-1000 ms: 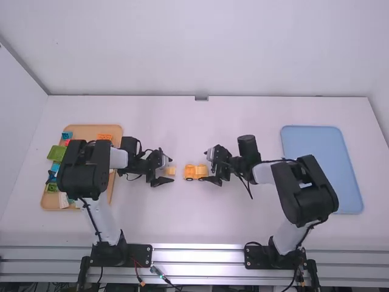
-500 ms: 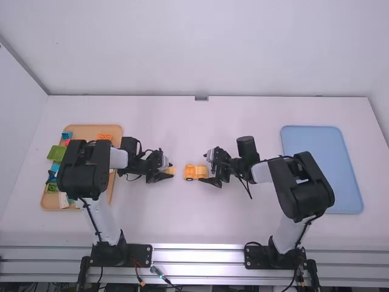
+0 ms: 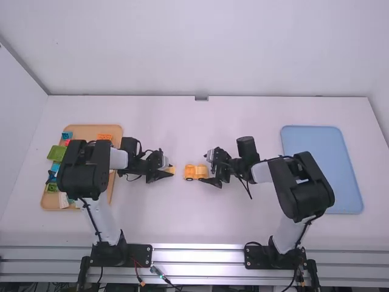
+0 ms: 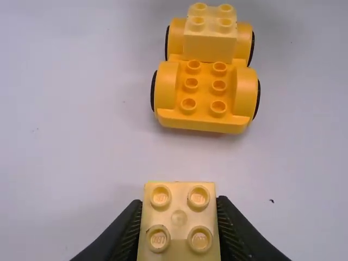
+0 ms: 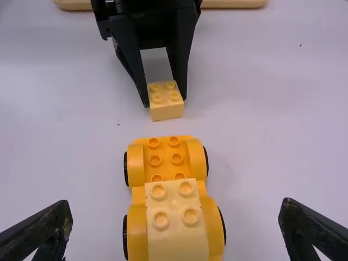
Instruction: Assemble lego blocks to make yellow taxi
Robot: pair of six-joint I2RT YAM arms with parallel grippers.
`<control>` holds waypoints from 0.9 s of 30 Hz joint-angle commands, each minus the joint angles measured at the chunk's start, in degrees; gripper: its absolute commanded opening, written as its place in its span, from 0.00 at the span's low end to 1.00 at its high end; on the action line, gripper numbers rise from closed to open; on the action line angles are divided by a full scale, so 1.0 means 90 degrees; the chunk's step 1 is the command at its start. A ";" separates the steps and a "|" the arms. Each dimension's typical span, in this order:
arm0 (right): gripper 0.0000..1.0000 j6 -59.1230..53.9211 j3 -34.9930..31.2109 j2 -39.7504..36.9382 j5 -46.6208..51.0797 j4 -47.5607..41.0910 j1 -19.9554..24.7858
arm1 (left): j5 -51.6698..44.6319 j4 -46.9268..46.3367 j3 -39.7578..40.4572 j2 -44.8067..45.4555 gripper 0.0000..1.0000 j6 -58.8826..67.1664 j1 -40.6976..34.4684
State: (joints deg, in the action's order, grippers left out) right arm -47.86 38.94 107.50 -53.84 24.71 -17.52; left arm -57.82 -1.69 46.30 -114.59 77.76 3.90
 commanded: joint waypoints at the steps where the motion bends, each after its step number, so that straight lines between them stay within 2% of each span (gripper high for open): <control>1: 0.99 0.0049 0.0129 0.0107 -0.0005 -0.0087 -0.0024 | -0.0078 0.0007 -0.0083 -0.0027 0.32 0.0002 0.0029; 10: 1.00 -0.0172 0.0000 0.0107 0.0107 -0.0070 -0.0019 | -0.0070 0.0034 -0.0080 -0.0027 0.32 0.0002 0.0019; 19: 0.92 -0.0437 -0.0199 0.0107 0.0272 0.0233 -0.0214 | -0.0146 -0.0063 0.0032 -0.0027 0.32 0.0000 -0.0017; 22: 0.92 -0.0459 -0.0211 0.0107 0.0279 0.0206 -0.0209 | -0.0194 -0.0255 0.0131 -0.0027 0.26 0.0005 0.0027; 27: 0.92 -0.0352 -0.0151 0.0736 -0.0308 0.0882 -0.0073 | -0.0194 -0.0231 0.0143 -0.0027 0.25 0.0002 0.0024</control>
State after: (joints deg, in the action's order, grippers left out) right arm -51.66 37.63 110.85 -53.30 32.21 -18.65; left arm -57.89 -3.53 47.13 -114.59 77.73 3.90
